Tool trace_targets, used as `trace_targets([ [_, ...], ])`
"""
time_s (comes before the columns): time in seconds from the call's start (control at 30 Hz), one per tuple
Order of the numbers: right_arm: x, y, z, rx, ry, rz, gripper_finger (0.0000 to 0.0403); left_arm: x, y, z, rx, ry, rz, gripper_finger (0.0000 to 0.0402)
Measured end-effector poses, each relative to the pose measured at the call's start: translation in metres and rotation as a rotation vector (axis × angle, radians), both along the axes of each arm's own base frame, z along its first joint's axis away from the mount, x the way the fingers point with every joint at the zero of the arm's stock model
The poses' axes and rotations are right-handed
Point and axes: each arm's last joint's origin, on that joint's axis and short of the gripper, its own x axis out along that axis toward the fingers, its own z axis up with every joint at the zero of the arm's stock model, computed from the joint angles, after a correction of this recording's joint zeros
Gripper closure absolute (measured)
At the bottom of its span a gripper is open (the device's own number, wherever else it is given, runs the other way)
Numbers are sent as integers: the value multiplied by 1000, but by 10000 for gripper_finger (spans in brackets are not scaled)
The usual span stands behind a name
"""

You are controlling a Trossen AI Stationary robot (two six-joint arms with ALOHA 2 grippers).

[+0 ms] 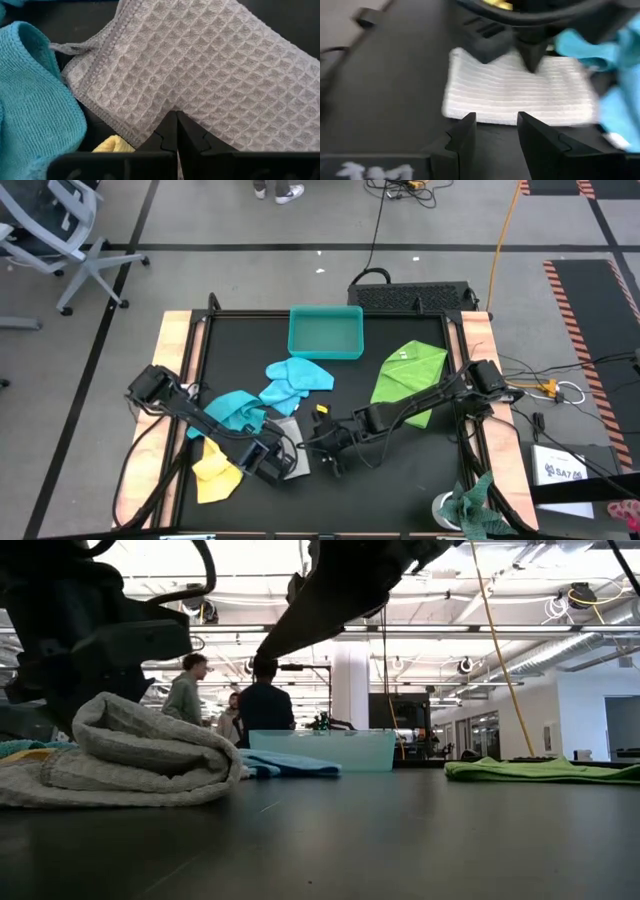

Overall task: Fold microfiber towels
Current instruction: Put the gray microfiber towel into the blue bin

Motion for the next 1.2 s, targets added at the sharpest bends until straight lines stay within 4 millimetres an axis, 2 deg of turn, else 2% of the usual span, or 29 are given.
trace_targets([
  [0.13,7,7,-1,109,-55,97,269,3,5,0,-9,29,-28,401],
  [0.3,14,9,-25,191,-86,136,282,5,11,-1,-28,62,-64,401],
  [0.4,15,5,-31,239,-76,102,293,5,10,-2,-26,69,-69,401],
  [0.5,12,-5,-41,296,9,-4,300,2,7,-2,-23,69,-73,401],
  [0.63,16,-26,-43,498,101,-170,302,-1,2,-2,-6,63,-80,401],
  [0.8,12,-46,-55,576,162,-296,295,-4,-2,-3,0,54,-68,401],
  [1.0,7,-67,-73,731,114,-438,286,-4,-3,-3,5,46,-60,401],
  [1.2,15,-74,-99,900,82,-514,276,-4,-3,-3,7,45,-62,401],
])
